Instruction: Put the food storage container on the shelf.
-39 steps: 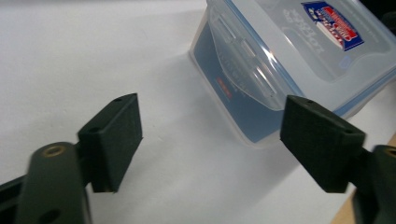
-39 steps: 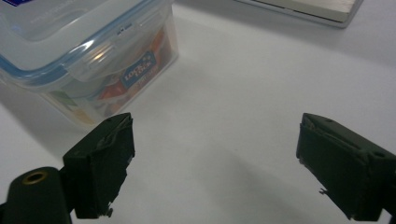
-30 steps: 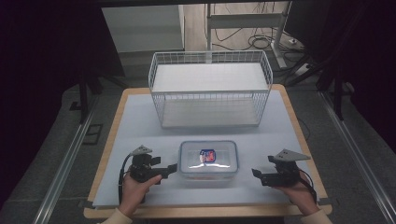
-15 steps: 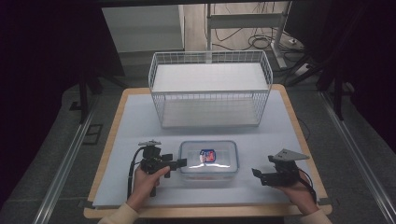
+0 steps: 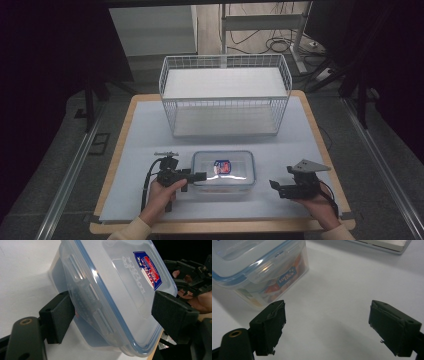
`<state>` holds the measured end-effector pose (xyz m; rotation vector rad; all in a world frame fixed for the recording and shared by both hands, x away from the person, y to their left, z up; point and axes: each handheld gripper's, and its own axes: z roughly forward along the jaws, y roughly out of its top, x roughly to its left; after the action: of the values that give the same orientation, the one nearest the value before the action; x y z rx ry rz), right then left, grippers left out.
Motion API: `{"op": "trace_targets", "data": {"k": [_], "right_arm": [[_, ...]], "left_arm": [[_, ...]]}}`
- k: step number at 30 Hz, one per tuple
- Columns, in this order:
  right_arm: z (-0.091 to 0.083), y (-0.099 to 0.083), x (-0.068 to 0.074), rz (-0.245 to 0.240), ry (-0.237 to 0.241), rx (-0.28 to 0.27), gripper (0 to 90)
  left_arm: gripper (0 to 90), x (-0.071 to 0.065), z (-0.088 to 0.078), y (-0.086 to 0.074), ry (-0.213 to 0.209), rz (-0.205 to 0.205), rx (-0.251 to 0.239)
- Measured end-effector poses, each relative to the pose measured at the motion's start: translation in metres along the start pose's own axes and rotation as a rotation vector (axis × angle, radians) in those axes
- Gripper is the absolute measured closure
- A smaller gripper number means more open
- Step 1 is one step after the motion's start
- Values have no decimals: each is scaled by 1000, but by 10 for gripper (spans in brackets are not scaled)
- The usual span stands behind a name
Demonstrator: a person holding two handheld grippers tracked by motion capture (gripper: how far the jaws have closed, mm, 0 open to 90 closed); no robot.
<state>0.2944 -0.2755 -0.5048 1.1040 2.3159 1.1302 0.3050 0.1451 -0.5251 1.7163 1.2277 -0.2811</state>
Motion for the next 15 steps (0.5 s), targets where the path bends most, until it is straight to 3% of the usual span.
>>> {"op": "trace_targets", "data": {"k": [4, 7, 9, 10, 13, 15], "right_arm": [[-2, 9, 5, 9, 39, -17, 160], [-1, 28, 12, 68, 157, -24, 172], [0, 33, 14, 88, 186, -23, 172], [5, 44, 16, 120, 231, -19, 172], [14, 53, 16, 129, 240, 8, 173], [26, 59, 15, 163, 263, 37, 173]], "left_arm": [[211, 1, 0, 1, -2, -19, -6], [225, 2, -1, 1, -10, -28, -10], [226, 2, -1, 0, -10, -29, -10], [227, 2, -1, 0, -11, -30, -14], [229, 2, -1, 0, -12, -33, -16], [237, 4, -2, 0, -18, -35, -17]]}}
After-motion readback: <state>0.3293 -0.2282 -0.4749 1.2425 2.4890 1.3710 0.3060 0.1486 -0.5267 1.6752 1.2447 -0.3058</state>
